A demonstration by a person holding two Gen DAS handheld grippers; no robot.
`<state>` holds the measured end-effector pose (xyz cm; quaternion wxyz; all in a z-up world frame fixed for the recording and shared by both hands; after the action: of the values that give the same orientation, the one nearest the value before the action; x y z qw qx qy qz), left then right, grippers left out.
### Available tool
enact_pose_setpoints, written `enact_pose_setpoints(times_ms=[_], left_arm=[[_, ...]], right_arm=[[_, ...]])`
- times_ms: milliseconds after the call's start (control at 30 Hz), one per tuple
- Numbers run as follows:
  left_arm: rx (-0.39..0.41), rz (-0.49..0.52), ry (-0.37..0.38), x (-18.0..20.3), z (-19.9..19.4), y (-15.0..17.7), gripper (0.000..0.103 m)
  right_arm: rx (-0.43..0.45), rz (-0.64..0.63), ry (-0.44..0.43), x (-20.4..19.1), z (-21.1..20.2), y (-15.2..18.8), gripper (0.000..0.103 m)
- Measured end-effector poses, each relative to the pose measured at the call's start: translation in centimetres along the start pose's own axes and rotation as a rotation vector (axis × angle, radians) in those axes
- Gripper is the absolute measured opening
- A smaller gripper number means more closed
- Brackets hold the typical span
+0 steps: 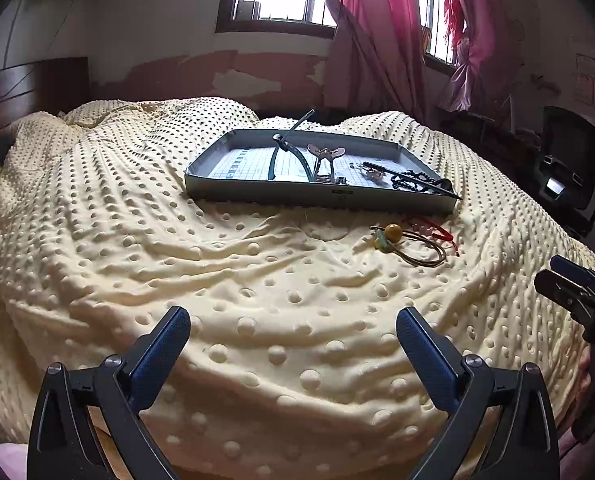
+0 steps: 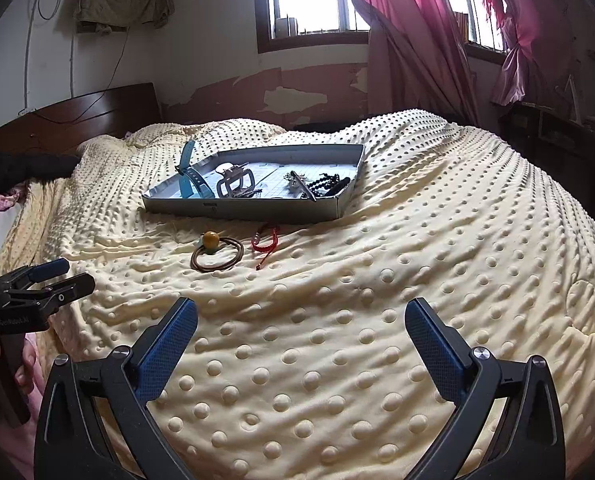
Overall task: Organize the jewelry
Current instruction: 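Withdraw both open tools from the tray toward the last jewelry, then grasp the brown hair tie with the left tool while the right tool grasps the red beaded bracelet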
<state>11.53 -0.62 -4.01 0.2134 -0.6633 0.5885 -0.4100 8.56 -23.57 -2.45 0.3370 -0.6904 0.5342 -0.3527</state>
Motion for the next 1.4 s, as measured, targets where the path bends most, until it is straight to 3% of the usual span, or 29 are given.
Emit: enact_pose_setpoints(times_ms=[533, 600, 700, 867, 1167, 1400], left_arm=[[-0.094, -0.048, -0.023, 2.5, 3.6, -2.3, 0.103], [-0.112, -0.069, 0.005, 3.0, 4.2, -2.6, 0.103], [-0.166, -0.109, 0.060, 3.9, 5.4, -2.8, 0.086], [-0.240, -0.120, 0.111, 5.9, 7.4, -2.5, 0.061], [-0.321, -0.099, 0.128, 7.7, 10.4, -2.4, 0.039], [-0.343, -0.097, 0.119, 7.6, 11.5, -2.5, 0.021]], right_arm=[[-0.051, 0.042, -0.144, 2.9, 4.2, -2.8, 0.101], [-0.048, 0.036, -0.155, 3.0, 4.7, -3.3, 0.088], [-0.054, 0.042, -0.184, 3.3, 5.8, -3.7, 0.071], [-0.086, 0.067, -0.255, 3.0, 7.9, -3.8, 0.057], [-0.114, 0.051, -0.333, 1.5, 10.1, -4.1, 0.031], [-0.140, 0.007, -0.354, 0.5, 11.6, -4.7, 0.018]])
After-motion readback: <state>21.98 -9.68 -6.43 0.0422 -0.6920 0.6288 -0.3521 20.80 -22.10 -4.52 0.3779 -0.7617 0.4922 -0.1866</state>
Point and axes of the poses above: each gripper's, at about its wrist camera, not at the fingertips, and z roughly the way its jaws point, x to its right, y to its underside, the point moved 4 cm from there along z, roughly the way its jaws point, and after that the axes turned 14 degrees about -z, right-handed, at the moved point
